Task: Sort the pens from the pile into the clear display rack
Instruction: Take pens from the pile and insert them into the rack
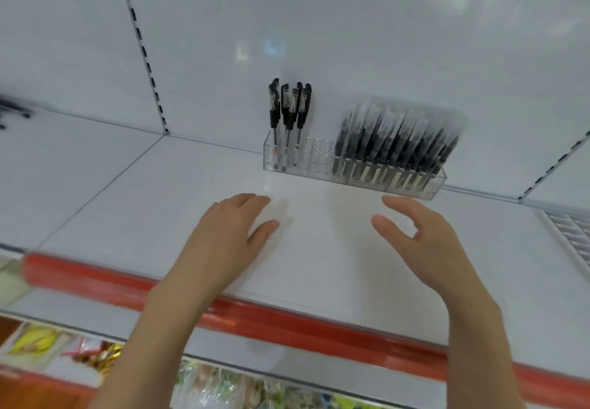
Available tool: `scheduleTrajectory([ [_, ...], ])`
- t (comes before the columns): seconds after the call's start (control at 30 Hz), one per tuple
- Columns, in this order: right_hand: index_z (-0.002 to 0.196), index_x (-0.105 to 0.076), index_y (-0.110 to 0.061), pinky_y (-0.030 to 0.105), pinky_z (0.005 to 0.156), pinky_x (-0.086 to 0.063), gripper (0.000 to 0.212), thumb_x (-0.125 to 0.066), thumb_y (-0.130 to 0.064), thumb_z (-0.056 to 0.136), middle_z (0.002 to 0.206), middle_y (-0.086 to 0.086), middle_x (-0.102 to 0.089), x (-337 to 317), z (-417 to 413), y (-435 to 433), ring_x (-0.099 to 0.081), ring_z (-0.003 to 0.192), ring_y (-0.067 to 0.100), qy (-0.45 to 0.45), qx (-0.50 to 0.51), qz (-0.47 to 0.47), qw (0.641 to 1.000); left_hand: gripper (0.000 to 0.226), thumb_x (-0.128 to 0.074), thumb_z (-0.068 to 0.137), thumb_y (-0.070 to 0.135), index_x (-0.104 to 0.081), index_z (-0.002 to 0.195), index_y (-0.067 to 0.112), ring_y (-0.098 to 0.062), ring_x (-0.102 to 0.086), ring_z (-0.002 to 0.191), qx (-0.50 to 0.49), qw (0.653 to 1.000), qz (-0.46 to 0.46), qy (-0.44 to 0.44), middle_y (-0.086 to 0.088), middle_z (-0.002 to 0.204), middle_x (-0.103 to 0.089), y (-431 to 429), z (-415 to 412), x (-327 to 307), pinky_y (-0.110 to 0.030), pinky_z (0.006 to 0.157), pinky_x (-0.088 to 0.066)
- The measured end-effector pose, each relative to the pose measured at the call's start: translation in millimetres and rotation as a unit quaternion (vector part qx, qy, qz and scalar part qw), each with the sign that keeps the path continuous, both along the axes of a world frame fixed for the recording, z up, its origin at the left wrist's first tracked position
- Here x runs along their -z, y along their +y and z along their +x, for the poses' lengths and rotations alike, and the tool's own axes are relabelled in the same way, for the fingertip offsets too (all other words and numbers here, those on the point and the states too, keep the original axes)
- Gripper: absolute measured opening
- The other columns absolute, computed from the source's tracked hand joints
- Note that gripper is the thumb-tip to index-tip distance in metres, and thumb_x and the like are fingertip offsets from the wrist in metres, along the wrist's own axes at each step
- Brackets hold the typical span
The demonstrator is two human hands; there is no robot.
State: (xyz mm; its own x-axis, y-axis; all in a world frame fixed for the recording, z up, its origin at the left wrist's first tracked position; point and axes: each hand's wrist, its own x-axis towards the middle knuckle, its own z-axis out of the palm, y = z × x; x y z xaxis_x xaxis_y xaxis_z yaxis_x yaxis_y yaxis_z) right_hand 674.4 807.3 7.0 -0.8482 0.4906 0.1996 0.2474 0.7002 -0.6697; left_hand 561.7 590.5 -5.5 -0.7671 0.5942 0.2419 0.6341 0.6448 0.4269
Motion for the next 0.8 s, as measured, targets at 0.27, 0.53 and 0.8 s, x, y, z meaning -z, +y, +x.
scheduleTrajectory([
  [0.27,0.120,-0.054,-0.030,0.015,0.096,-0.032,0.034,-0.056,-0.035,0.086,0.116,-0.022,-0.050,2,-53,-104,-0.042,0.109,-0.008,0.051,-0.198,-0.051,0.977,0.045,-0.048,0.092,0.037,-0.048,0.133,0.017,-0.021,-0.052,0.118,-0.231,0.973,0.013,-0.017,-0.002,0.134,-0.053,-119,43,13,-0.027,0.095,-0.038],
  [0.53,0.114,-0.052,-0.041,0.007,0.092,-0.035,0.028,-0.056,-0.030,0.089,0.111,-0.031,-0.050,31,-65,-270,-0.046,0.104,-0.016,-0.003,-0.456,-0.087,0.886,0.045,-0.043,0.094,0.038,-0.042,0.137,0.023,-0.016,-0.046,0.125,-0.413,0.903,0.002,-0.116,0.001,0.138,-0.049,-247,92,65,-0.027,0.099,-0.037],
  [0.8,0.124,-0.053,-0.015,0.019,0.090,-0.034,0.035,-0.056,-0.021,0.090,0.122,0.000,-0.056,132,-55,-387,-0.047,0.107,0.008,-0.161,-0.418,-0.068,0.892,0.048,-0.043,0.094,0.038,-0.039,0.139,0.020,-0.016,-0.044,0.128,-0.519,0.830,-0.021,-0.201,0.000,0.142,-0.045,-420,160,128,-0.026,0.104,-0.035],
])
